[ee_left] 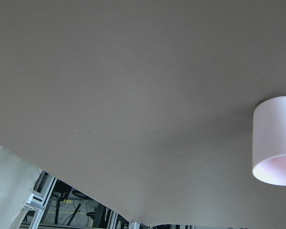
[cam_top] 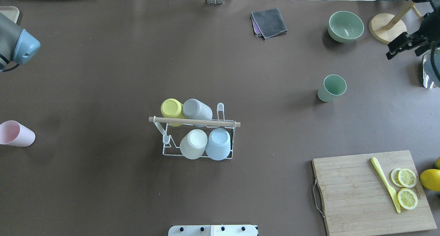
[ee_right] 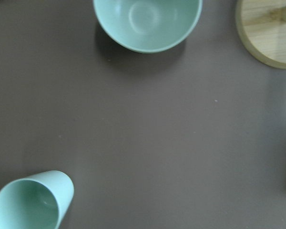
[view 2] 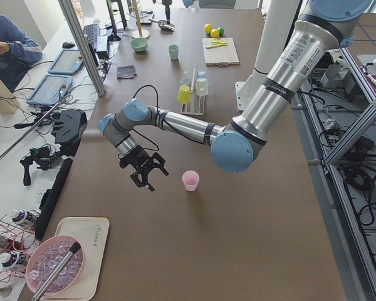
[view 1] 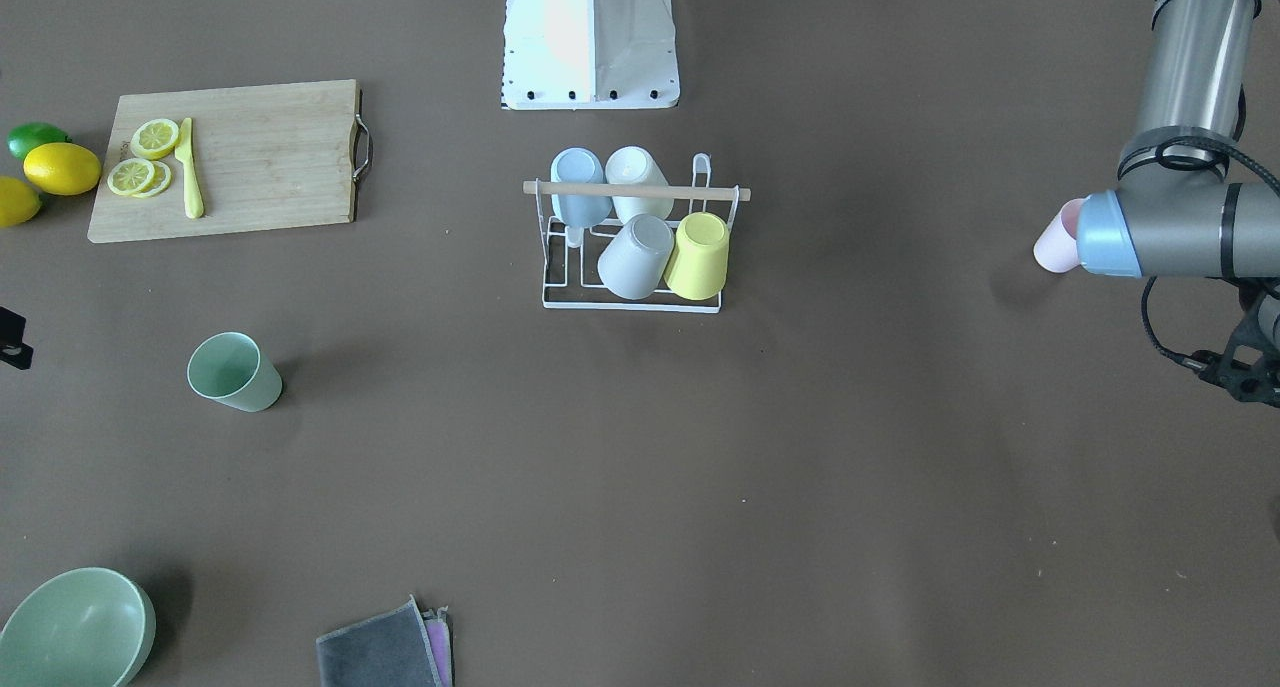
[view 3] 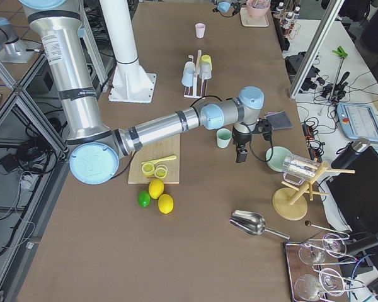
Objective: Place cup on cup holder
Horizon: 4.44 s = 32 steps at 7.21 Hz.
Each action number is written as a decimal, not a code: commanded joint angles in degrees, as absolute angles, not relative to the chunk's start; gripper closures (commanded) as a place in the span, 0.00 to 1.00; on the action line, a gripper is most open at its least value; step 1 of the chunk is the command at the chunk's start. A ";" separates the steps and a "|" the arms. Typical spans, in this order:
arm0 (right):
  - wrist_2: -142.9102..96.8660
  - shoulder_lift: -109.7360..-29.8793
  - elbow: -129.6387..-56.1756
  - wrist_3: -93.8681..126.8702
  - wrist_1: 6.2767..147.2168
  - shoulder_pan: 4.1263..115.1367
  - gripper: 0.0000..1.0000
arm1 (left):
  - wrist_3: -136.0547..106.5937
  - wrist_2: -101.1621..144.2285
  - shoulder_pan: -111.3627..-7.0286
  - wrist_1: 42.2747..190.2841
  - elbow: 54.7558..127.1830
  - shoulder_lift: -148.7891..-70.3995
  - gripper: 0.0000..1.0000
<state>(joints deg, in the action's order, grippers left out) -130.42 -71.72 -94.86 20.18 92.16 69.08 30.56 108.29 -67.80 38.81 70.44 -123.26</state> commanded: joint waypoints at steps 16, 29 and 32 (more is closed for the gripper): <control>-121.37 -18.73 -18.31 -13.80 107.05 57.22 0.00 | 41.56 112.85 -53.88 36.65 59.59 -127.35 0.03; -117.60 -9.14 5.45 -22.32 107.14 50.19 0.00 | 35.42 110.74 -46.94 33.14 57.92 -124.90 0.03; -116.98 -9.05 5.80 -22.24 107.14 49.75 0.00 | 35.25 109.78 -46.67 31.21 58.36 -124.37 0.03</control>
